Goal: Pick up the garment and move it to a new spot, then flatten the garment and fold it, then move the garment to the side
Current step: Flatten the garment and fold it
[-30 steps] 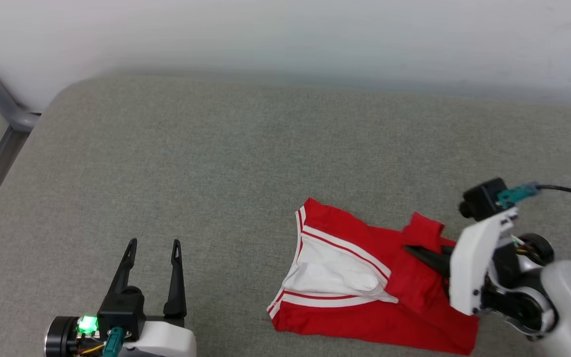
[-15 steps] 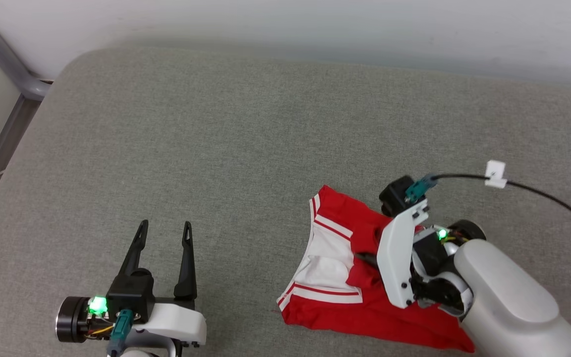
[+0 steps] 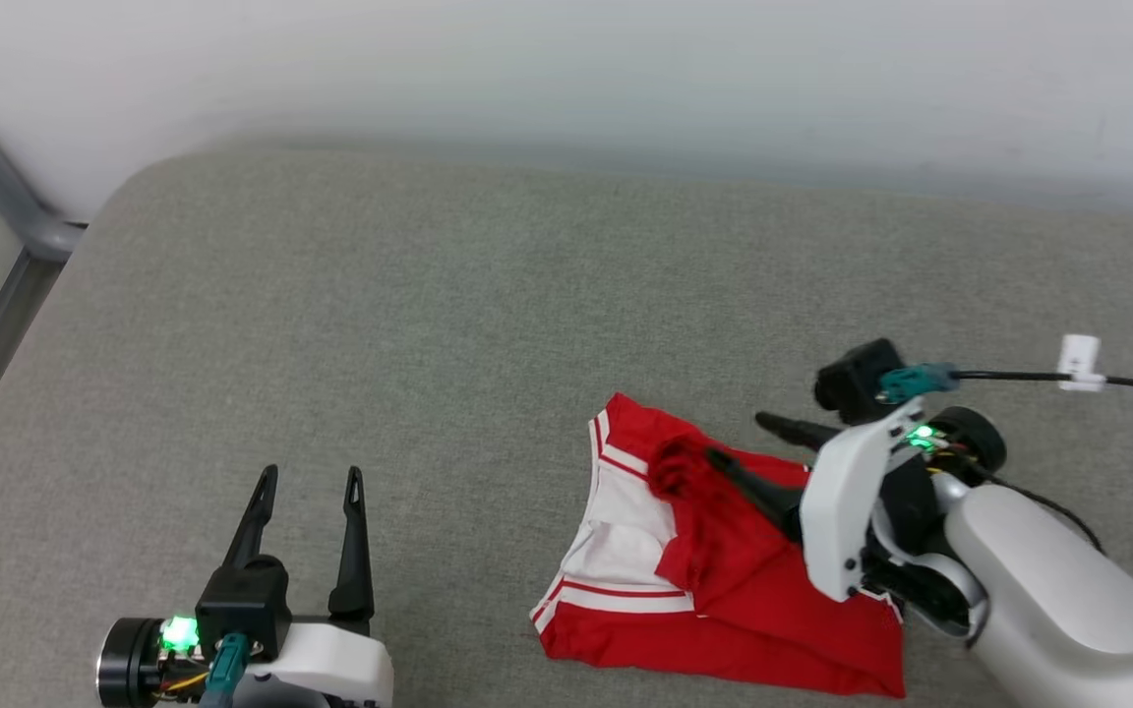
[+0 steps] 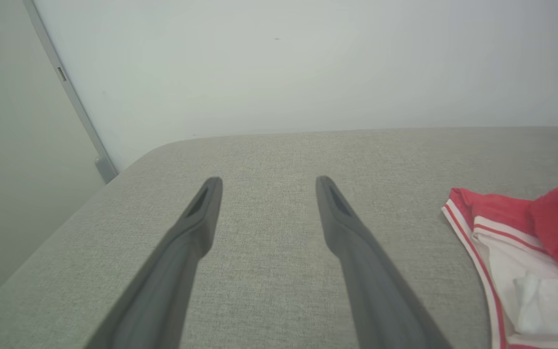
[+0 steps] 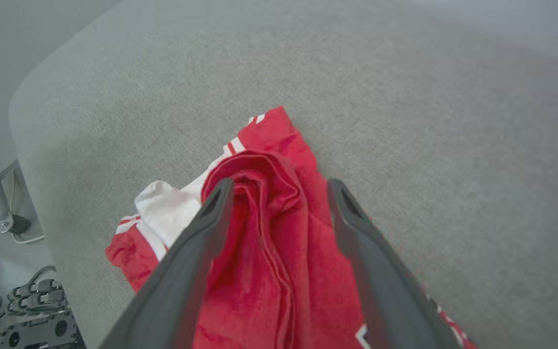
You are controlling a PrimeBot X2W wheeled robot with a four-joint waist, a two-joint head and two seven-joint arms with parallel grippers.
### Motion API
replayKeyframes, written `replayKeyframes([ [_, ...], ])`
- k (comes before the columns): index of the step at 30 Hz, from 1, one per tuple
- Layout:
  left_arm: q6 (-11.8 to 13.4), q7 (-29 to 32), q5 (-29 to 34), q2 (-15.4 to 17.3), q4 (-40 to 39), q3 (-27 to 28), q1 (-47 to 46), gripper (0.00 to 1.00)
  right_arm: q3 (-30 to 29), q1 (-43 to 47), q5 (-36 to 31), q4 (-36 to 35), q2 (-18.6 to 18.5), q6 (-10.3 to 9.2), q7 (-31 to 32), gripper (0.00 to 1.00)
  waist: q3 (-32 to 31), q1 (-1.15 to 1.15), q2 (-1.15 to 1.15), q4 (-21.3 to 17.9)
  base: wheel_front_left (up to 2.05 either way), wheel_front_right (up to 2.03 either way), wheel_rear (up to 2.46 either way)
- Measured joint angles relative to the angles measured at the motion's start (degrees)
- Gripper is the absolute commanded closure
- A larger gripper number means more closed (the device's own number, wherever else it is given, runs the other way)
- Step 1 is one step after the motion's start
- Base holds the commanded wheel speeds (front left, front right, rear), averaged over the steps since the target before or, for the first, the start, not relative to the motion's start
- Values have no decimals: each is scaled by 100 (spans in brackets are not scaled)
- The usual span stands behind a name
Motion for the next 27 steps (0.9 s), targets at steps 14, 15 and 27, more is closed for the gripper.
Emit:
replayKeyframes([
  [14,-107,0,-9,16,-120,130,328,0,-2124,1371,-1916,-734,-193,0,-2259,0,-451,-1,0,-509,0,0,0],
  [15,-124,0,-9,15,-126,122,352,0,-2338,1511,-2036,-760,-101,-1,-2381,0,-482,0,0,-539,0,0,0],
  [27,-225,0,-10,19,-141,134,437,0,-4211,2932,-3160,-1741,1044,0,-3215,0,-665,0,0,-711,0,0,0],
])
